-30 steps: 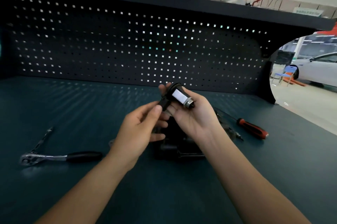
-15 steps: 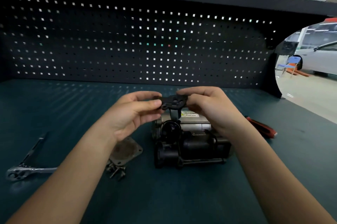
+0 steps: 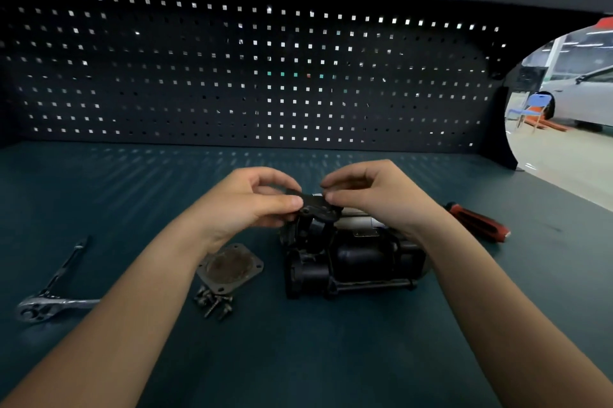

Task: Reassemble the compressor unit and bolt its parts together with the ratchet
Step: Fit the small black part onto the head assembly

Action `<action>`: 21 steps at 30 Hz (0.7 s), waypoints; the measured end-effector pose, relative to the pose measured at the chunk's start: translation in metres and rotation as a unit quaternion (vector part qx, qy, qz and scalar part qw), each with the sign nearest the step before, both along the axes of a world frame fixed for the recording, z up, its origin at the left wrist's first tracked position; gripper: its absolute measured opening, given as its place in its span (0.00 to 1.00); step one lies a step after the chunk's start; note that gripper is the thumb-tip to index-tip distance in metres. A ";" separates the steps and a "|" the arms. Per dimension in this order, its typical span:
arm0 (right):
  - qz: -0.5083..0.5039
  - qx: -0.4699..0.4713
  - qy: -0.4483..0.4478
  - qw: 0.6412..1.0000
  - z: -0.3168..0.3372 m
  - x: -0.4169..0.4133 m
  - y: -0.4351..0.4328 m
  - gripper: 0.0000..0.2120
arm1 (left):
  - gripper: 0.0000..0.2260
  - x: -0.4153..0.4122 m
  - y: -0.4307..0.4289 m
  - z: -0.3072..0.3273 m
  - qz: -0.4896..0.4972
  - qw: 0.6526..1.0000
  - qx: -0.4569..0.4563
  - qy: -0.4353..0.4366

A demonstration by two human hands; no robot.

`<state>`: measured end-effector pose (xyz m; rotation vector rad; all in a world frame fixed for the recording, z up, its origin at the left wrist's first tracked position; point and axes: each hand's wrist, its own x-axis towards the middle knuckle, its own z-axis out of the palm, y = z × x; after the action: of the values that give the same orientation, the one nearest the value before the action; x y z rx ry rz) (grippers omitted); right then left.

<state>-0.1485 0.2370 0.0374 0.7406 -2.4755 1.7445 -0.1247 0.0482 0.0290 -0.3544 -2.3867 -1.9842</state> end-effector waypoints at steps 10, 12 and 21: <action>0.071 0.089 0.051 0.992 -0.006 -0.002 -0.001 0.09 | 0.05 -0.005 -0.014 0.000 0.032 0.984 -0.163 0.069; 0.087 0.109 0.060 0.988 -0.006 -0.002 -0.001 0.10 | 0.06 -0.006 -0.011 -0.003 0.027 0.985 -0.159 0.068; 0.084 0.124 0.051 0.987 -0.009 -0.007 0.007 0.09 | 0.07 -0.004 -0.007 -0.005 -0.024 0.992 -0.120 0.030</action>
<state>-0.1558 0.2442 0.0288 1.0561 -2.6558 1.4137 -0.1283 0.0416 0.0243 -0.4736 -2.6053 -1.6792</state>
